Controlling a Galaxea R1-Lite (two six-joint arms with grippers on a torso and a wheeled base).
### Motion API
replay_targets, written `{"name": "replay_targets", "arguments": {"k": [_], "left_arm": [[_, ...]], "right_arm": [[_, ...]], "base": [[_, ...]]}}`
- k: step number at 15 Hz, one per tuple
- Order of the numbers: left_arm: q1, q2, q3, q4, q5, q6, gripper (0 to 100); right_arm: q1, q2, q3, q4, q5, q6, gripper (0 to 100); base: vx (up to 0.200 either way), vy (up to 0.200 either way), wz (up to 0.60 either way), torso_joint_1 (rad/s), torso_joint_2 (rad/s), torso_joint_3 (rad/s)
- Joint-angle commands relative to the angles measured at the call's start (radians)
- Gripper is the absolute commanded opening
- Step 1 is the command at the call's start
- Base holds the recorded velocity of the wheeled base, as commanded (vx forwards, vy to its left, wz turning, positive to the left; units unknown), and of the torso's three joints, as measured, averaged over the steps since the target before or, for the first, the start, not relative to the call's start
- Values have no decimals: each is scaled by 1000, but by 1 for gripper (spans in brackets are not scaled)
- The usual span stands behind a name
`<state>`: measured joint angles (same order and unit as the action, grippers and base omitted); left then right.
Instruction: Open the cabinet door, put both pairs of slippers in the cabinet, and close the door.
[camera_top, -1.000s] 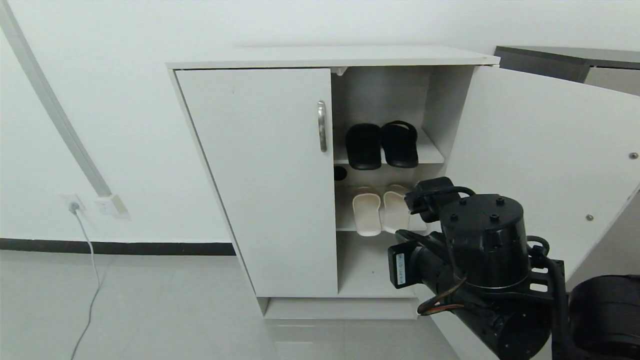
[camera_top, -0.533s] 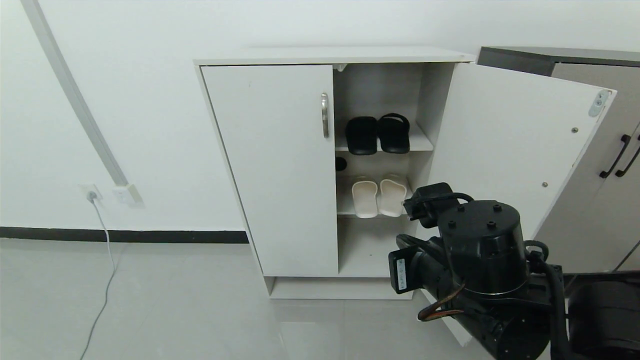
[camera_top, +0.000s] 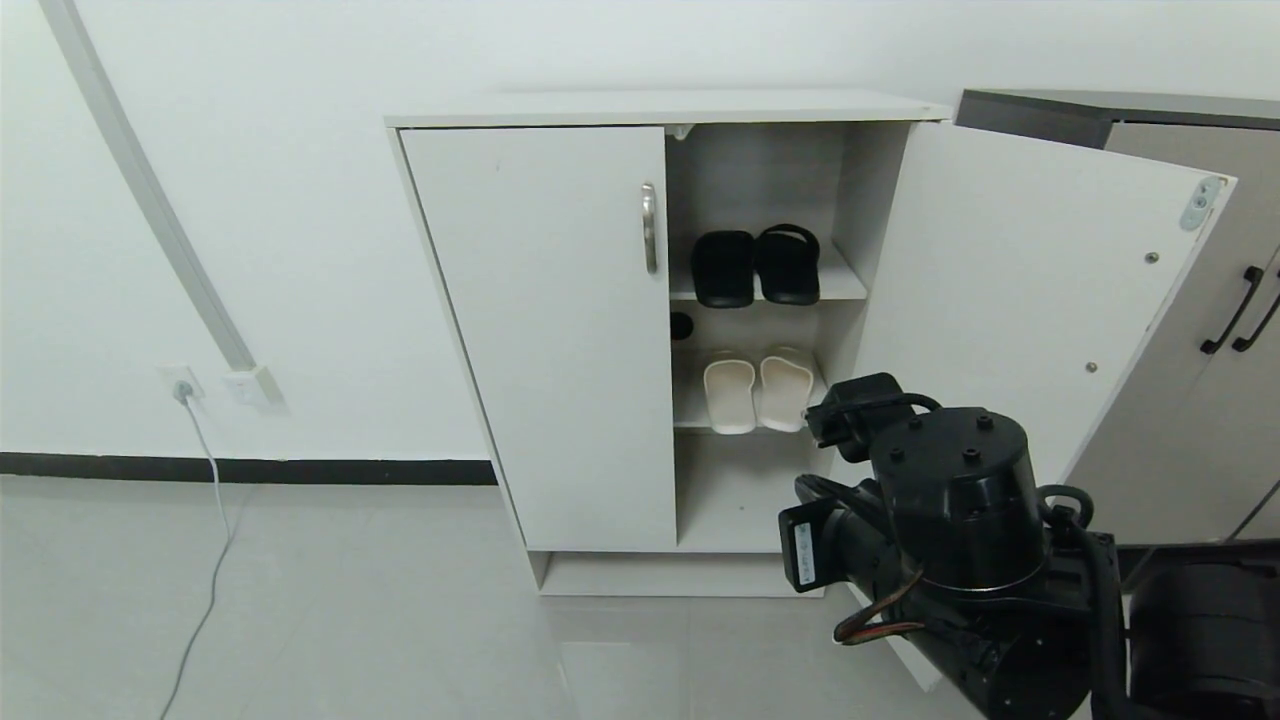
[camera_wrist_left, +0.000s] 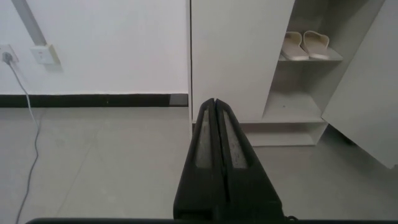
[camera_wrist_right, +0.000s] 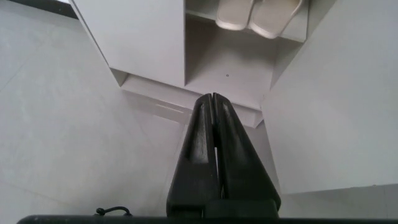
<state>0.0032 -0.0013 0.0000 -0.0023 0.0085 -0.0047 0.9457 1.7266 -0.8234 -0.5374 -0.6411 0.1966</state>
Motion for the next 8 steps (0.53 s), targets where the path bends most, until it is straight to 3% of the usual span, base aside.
{"name": "replay_targets", "arguments": {"k": [1, 6, 8], "left_arm": [[0, 1, 0, -1, -1, 0, 0], [0, 1, 0, -1, 1, 0, 0], [0, 1, 0, -1, -1, 0, 0]], "right_arm": [[1, 4, 1, -1, 0, 0, 0], [1, 4, 1, -1, 0, 0, 0], [1, 4, 1, -1, 0, 0, 0]], "base": [[0, 0, 0, 0, 0, 0], [0, 0, 0, 0, 0, 0], [0, 0, 0, 5, -222, -261]]}}
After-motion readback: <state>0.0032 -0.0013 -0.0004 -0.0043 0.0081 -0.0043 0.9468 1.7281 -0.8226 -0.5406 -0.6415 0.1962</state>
